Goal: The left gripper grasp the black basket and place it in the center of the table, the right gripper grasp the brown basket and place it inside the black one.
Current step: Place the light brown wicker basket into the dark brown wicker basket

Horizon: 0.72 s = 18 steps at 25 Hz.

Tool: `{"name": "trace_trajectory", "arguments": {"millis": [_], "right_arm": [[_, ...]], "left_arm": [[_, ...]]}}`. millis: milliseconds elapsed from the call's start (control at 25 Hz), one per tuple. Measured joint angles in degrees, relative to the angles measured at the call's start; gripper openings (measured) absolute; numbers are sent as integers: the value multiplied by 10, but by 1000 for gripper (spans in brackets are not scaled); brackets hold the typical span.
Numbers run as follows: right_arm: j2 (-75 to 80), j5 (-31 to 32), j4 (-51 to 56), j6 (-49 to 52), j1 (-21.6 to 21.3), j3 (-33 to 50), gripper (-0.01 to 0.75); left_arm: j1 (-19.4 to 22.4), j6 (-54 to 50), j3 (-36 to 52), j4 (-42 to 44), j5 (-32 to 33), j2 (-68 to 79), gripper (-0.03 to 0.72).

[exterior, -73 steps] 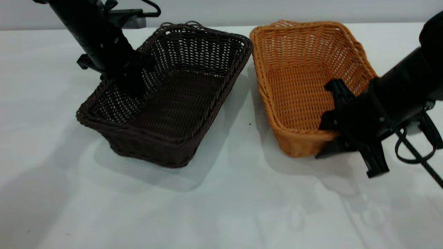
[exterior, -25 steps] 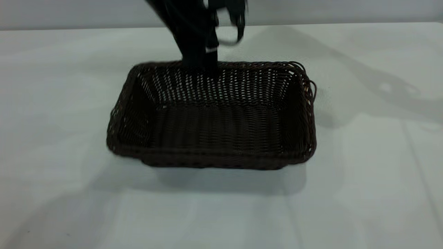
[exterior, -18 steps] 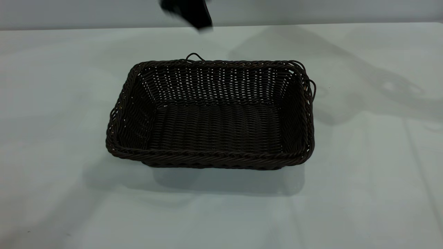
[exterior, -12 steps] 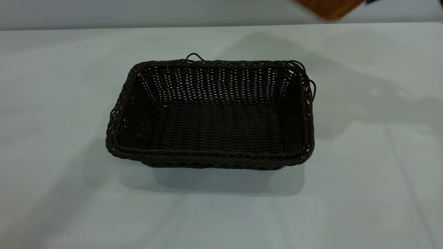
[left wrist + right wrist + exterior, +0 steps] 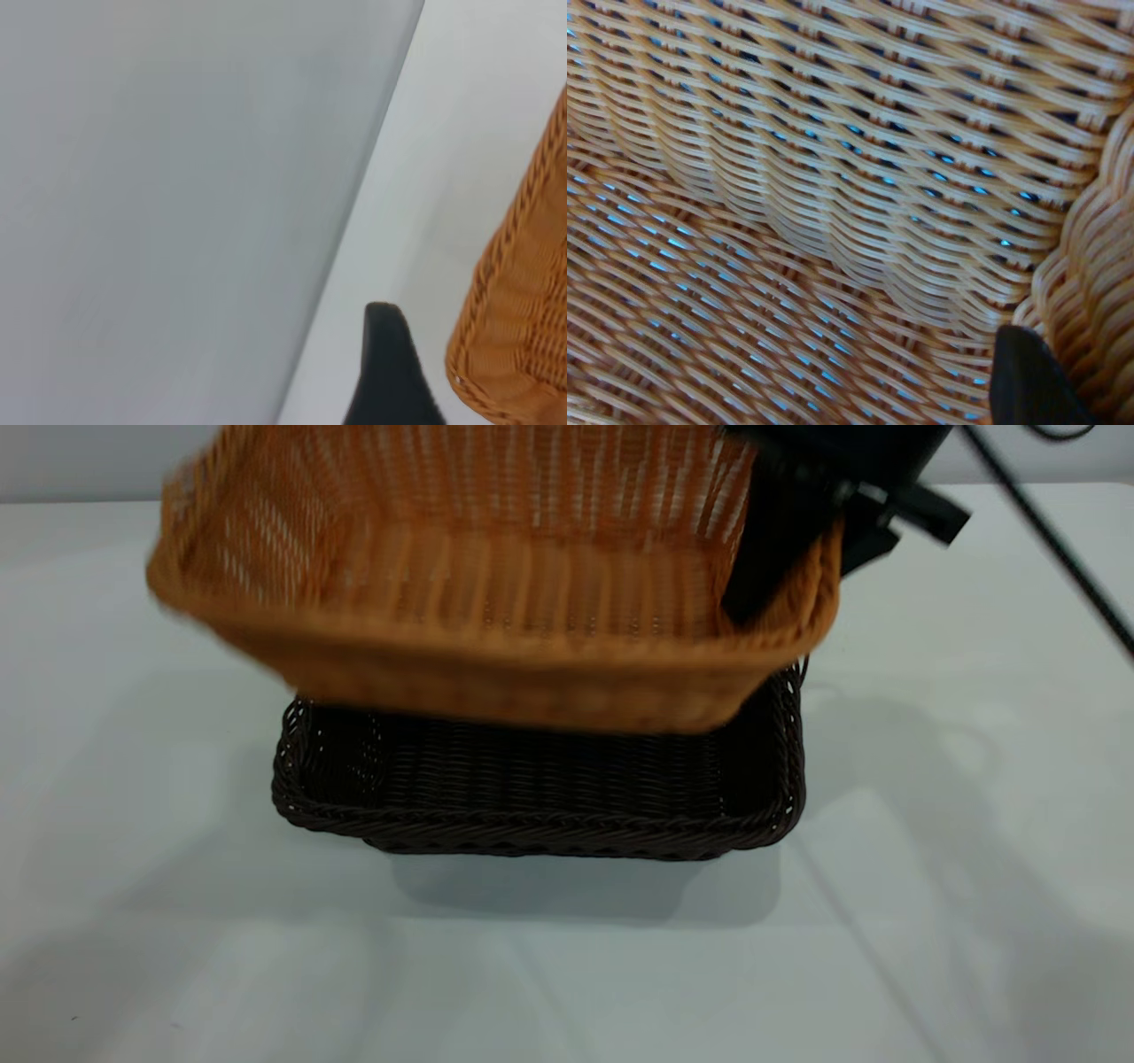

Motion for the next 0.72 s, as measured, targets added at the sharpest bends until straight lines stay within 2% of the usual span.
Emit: {"name": "trace_trajectory", "arguments": {"millis": [320, 440, 560, 720], "right_arm": [[68, -29, -21, 14, 4, 0, 127], [72, -41, -24, 20, 4, 0, 159], [71, -43, -21, 20, 4, -2, 274], [67, -22, -14, 5, 5, -6, 507]], "left_arm": [[0, -7, 0, 1, 46, 0, 417], [0, -7, 0, 1, 51, 0, 403], [0, -7, 0, 1, 55, 0, 389], [0, -7, 0, 1, 62, 0, 381]]}}
